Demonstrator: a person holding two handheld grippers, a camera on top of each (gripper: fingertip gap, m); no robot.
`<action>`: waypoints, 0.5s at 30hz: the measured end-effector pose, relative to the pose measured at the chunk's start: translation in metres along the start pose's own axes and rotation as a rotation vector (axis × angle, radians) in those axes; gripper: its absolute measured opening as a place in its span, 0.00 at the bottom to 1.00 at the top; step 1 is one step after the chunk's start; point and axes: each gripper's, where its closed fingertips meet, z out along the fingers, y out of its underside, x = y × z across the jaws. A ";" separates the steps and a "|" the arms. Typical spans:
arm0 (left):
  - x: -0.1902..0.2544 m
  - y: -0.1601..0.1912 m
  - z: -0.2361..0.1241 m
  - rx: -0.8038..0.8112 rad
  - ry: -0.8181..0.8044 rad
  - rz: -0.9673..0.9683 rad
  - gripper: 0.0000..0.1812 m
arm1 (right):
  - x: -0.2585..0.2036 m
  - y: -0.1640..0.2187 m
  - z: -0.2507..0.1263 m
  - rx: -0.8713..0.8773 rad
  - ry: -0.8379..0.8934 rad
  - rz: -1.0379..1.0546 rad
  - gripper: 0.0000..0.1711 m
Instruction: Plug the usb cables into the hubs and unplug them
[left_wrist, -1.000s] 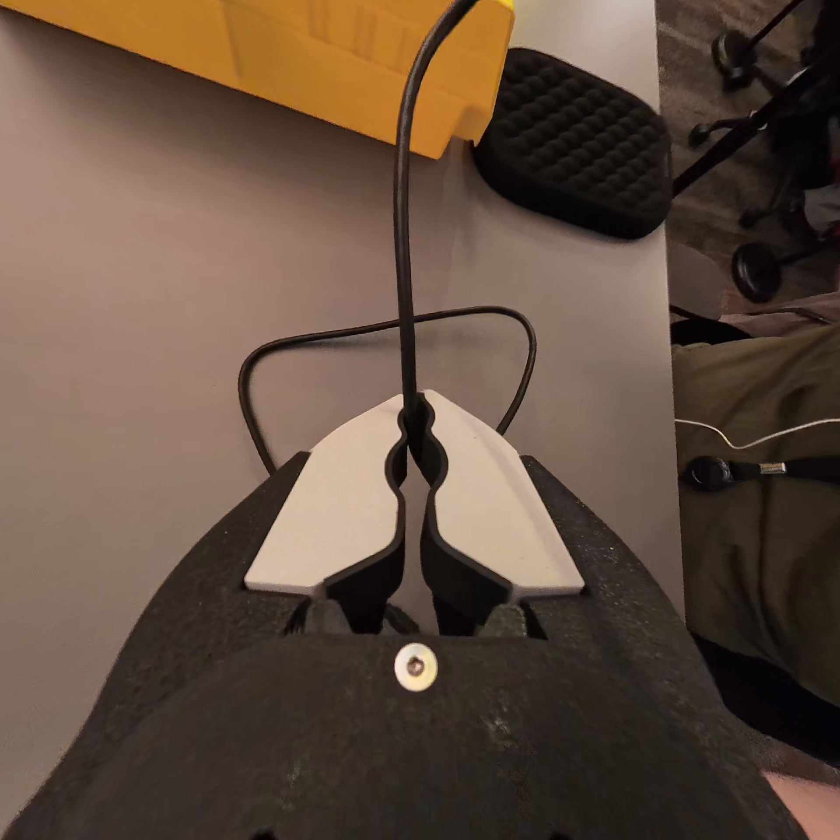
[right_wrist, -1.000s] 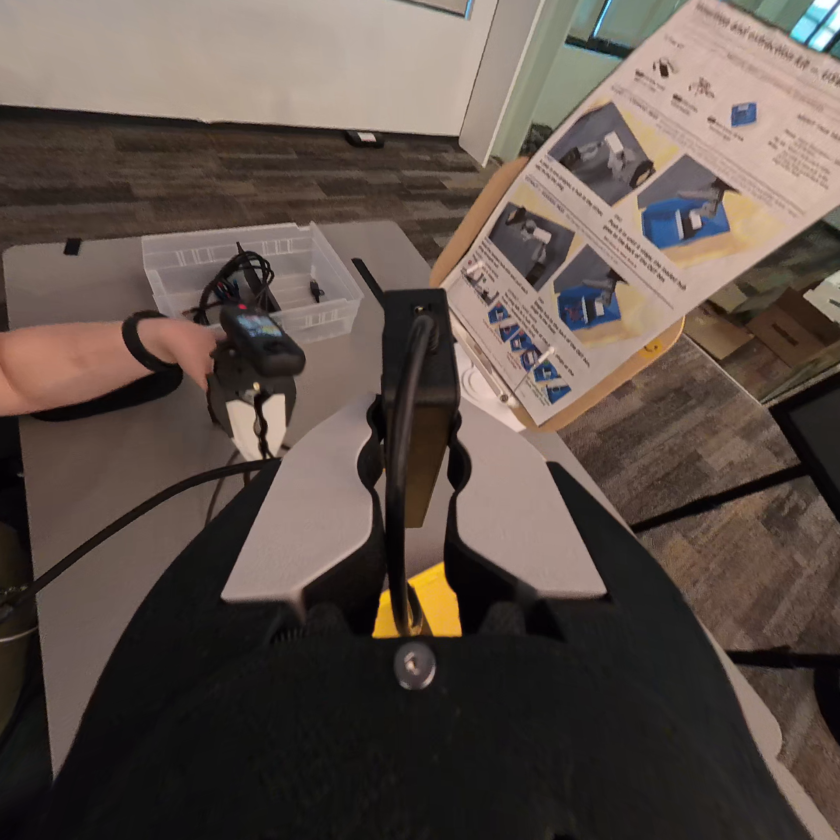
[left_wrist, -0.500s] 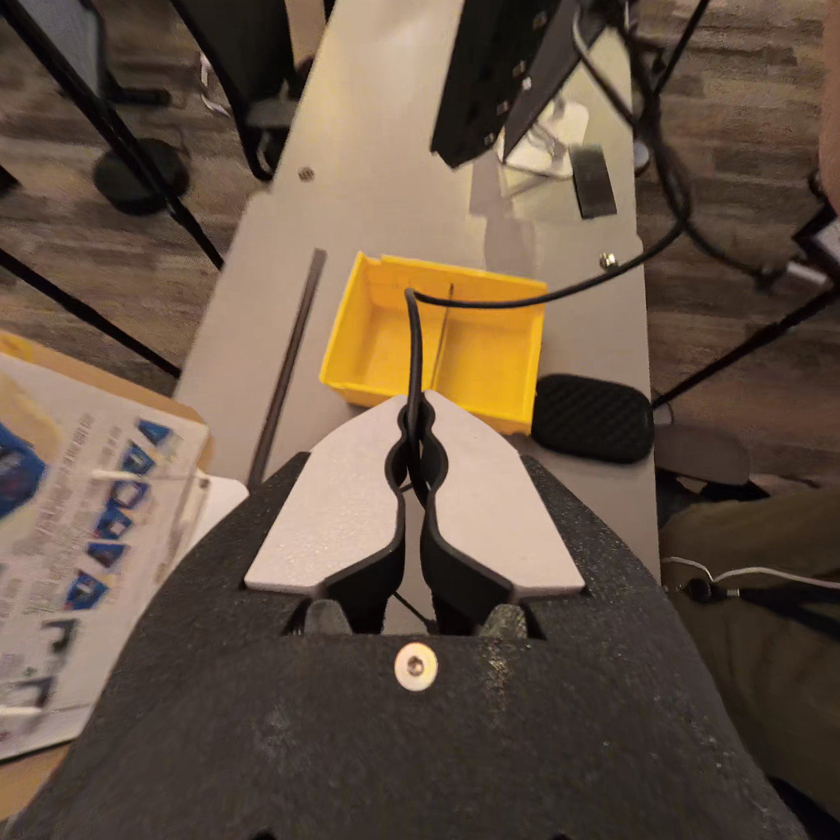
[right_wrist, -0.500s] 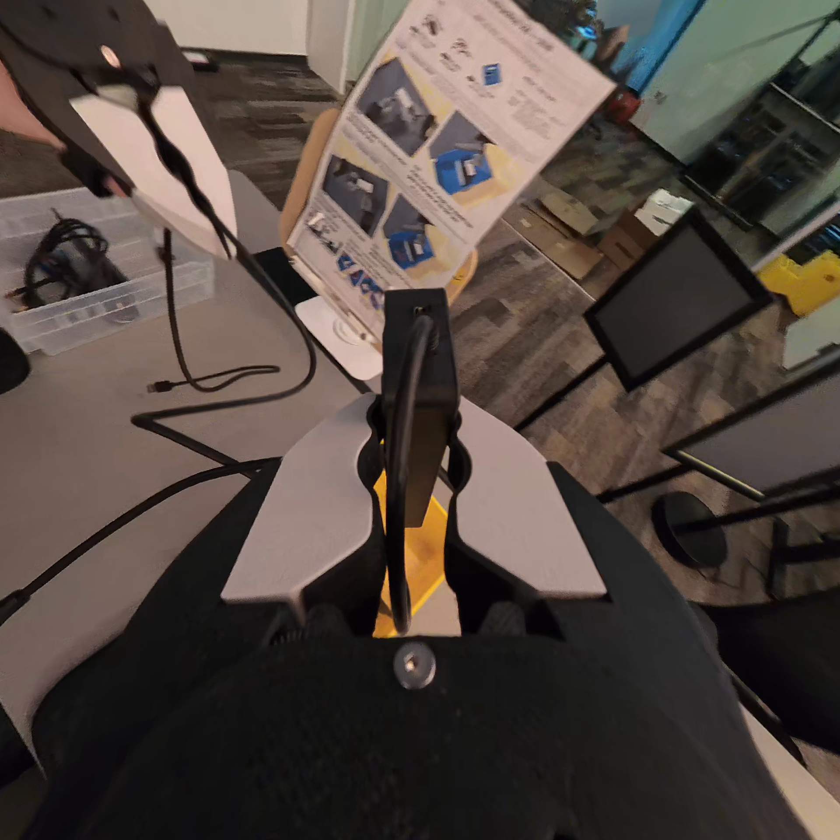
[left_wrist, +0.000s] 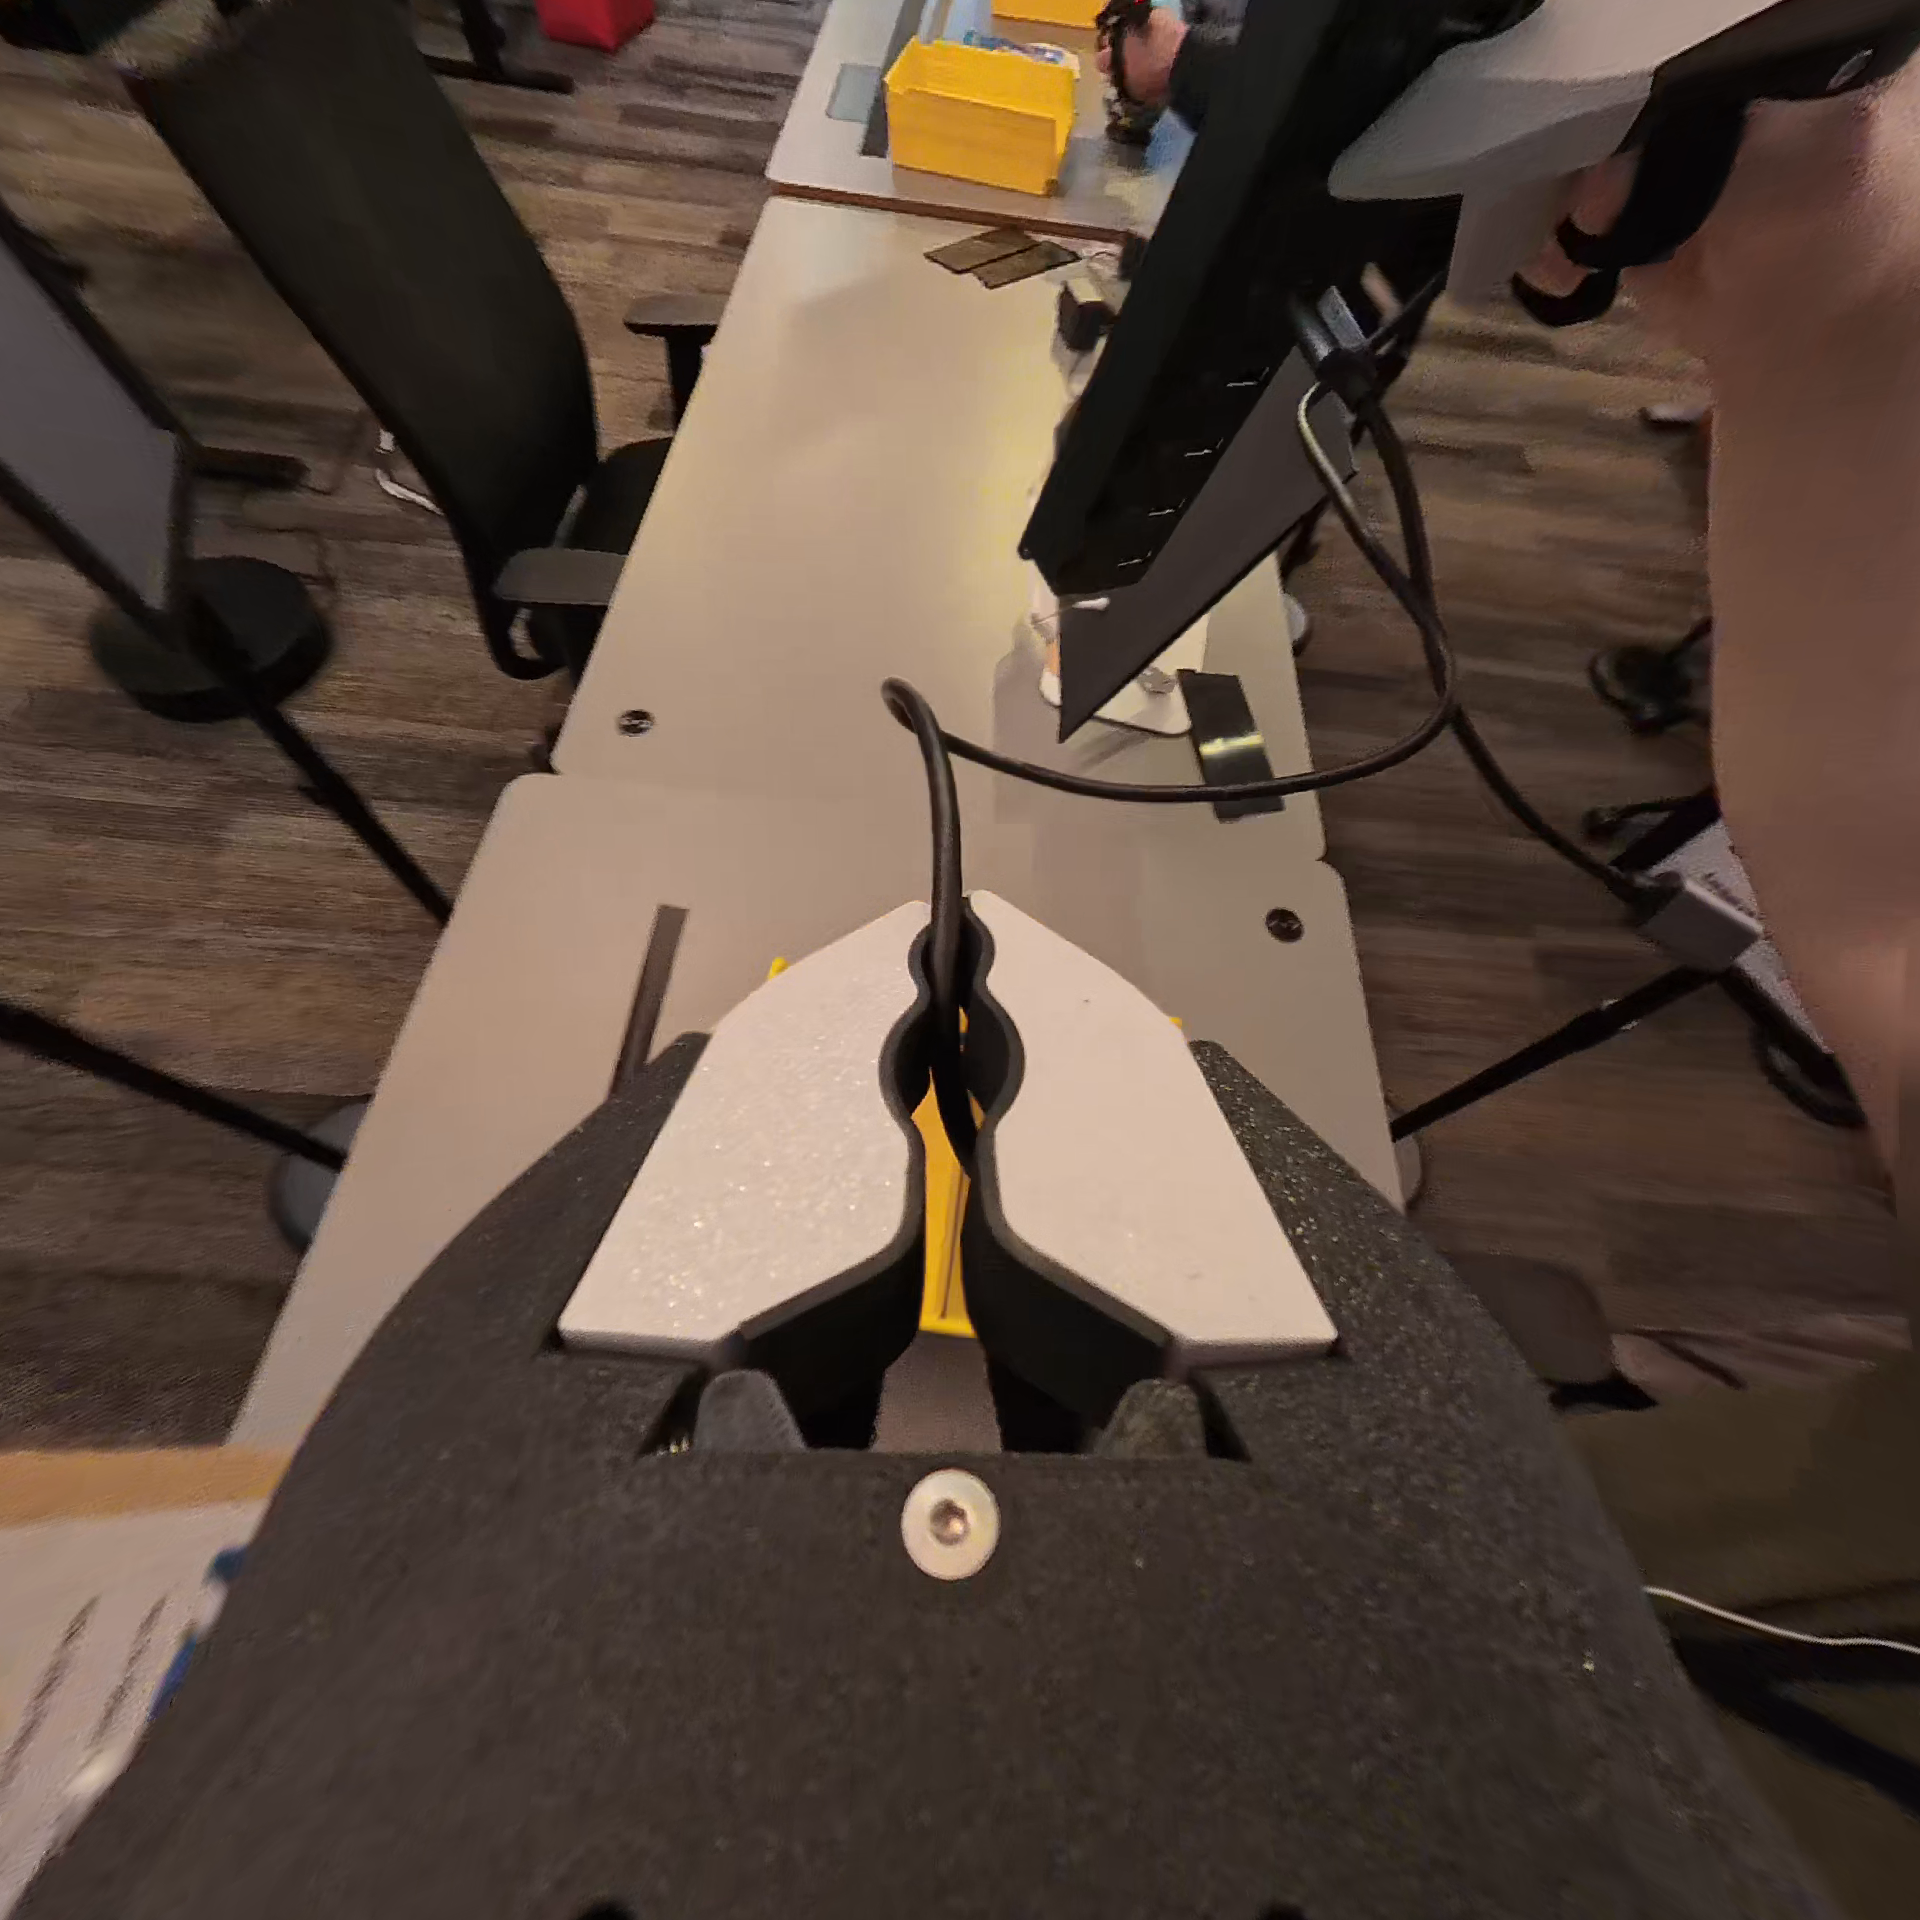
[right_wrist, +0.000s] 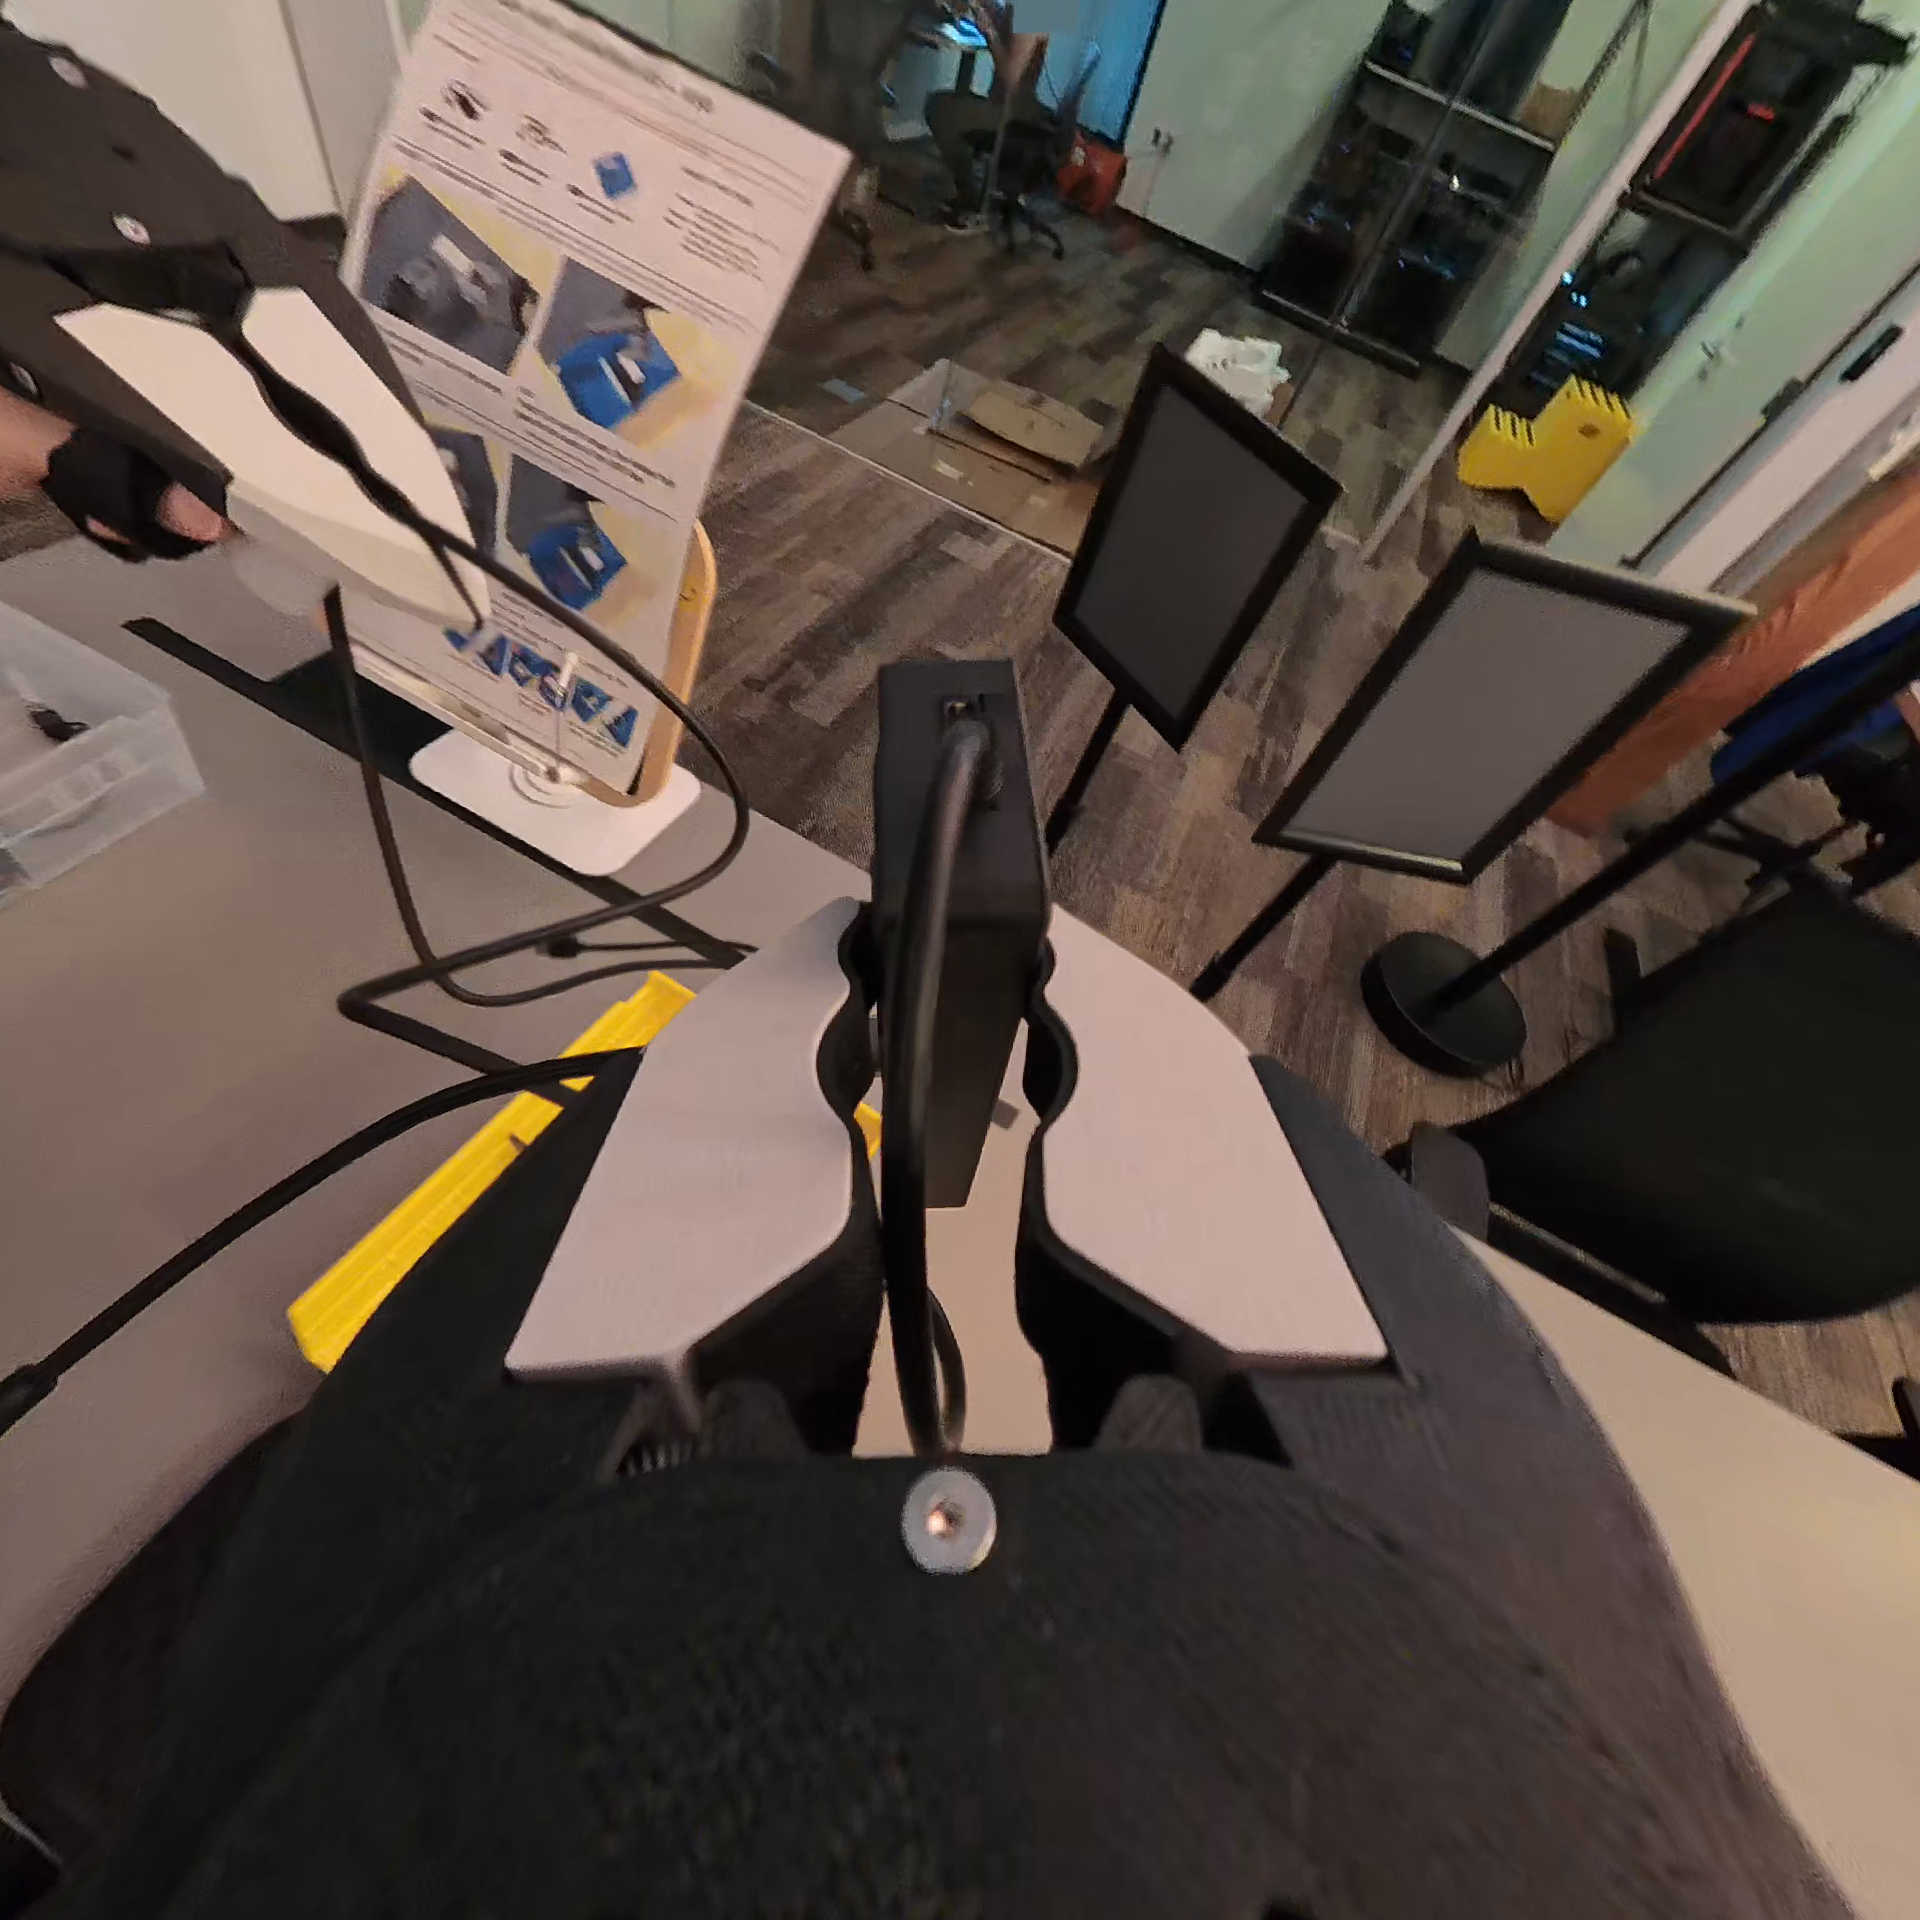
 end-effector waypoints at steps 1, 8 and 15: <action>-0.003 0.004 0.014 -0.001 0.027 -0.022 0.00 | 0.005 0.009 0.001 -0.012 0.007 0.010 0.16; -0.032 0.016 0.066 0.012 0.060 -0.070 0.00 | 0.027 0.043 0.006 -0.067 0.036 0.004 0.15; -0.022 -0.051 0.051 0.070 -0.005 0.045 0.00 | 0.037 0.034 -0.007 -0.028 0.042 -0.004 0.16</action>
